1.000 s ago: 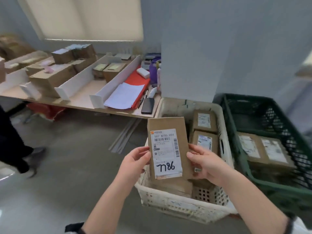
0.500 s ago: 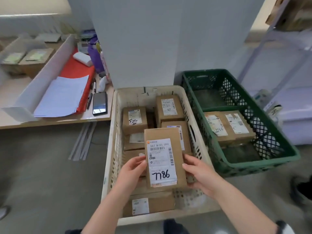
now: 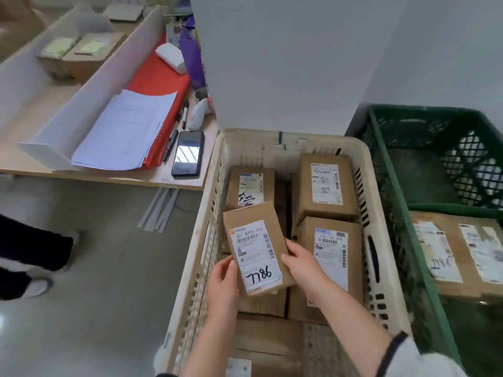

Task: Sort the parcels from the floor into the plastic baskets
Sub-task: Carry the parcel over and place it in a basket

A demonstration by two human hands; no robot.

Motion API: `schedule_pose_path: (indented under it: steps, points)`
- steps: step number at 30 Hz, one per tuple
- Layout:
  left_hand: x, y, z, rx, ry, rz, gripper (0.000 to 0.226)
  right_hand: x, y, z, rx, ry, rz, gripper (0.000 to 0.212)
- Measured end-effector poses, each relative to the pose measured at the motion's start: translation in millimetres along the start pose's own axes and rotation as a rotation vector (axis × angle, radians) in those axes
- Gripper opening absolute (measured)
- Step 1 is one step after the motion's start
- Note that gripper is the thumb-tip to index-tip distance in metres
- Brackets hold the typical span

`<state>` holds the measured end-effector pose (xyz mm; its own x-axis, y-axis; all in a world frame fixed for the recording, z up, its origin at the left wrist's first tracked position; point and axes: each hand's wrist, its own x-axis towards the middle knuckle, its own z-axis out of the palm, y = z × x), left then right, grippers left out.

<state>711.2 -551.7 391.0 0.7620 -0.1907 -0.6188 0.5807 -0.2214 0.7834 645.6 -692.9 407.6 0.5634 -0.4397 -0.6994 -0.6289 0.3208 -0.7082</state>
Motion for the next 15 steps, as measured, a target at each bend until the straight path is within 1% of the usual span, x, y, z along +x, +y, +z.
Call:
schedule_pose_path:
  steps: [4, 8, 11, 15]
  points:
    - [17, -22, 12, -0.079, 0.051, -0.06, 0.015, 42, -19, -1, -0.215, -0.003, -0.047, 0.041]
    - [33, -38, 21, -0.155, 0.113, -0.091, 0.021, 76, -30, -3, -0.469, -0.068, -0.098, 0.039]
    - [44, -49, 36, -0.193, 0.149, -0.138, 0.017, 99, -40, -2, -0.581, -0.123, -0.14, 0.035]
    - [59, -57, 55, -0.338, 0.155, -0.223, 0.017, 135, -52, 7, -0.805, -0.154, -0.243, 0.036]
